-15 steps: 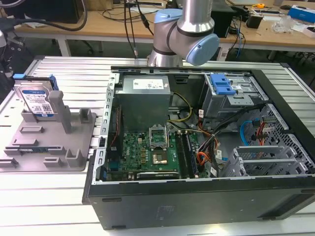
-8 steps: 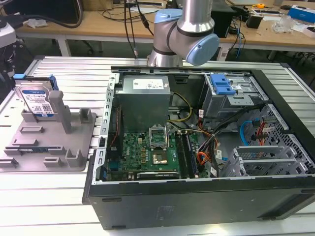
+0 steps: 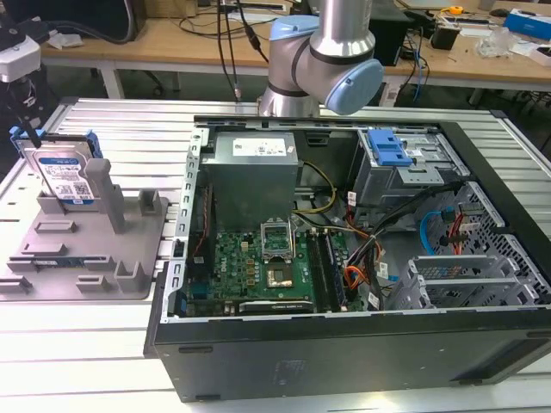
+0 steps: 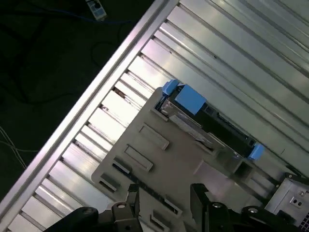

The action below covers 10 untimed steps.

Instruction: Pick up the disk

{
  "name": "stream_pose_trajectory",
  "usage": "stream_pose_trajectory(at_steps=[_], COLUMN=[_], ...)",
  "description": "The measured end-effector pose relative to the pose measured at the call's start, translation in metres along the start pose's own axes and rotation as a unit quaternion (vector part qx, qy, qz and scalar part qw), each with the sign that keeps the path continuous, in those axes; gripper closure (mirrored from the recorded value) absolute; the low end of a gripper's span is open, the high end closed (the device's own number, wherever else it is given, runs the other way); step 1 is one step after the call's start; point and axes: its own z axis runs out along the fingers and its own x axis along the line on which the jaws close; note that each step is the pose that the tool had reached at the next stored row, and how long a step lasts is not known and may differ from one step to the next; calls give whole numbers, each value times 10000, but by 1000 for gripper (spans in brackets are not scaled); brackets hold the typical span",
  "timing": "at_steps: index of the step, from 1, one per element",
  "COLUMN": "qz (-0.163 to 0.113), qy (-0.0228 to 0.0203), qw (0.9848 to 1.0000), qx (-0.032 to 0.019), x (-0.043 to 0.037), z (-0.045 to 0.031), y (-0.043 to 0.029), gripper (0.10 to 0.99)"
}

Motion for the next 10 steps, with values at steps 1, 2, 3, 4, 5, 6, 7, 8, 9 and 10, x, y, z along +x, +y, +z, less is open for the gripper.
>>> stream_pose_trajectory(at_steps=[1, 2, 3, 4, 5, 6, 7, 8, 9, 10], qz=[-101, -189, -274, -367, -513, -606, -701, -796, -915, -1007], qy=[4, 7, 10, 14, 20, 24, 27, 31, 35, 39], qw=[9999, 9998, 9996, 9993, 9987, 9982, 9975, 9968, 9958, 9949], qx=[0, 1, 1, 1, 1, 1, 1, 1, 2, 2], x=[0, 0, 0, 0, 0, 0, 0, 0, 0, 0], z=[0, 1, 1, 2, 4, 4, 5, 5, 6, 7], y=[0, 0, -1, -1, 0, 0, 0, 0, -1, -1], gripper=[545, 545, 545, 545, 545, 545, 545, 545, 545, 545])
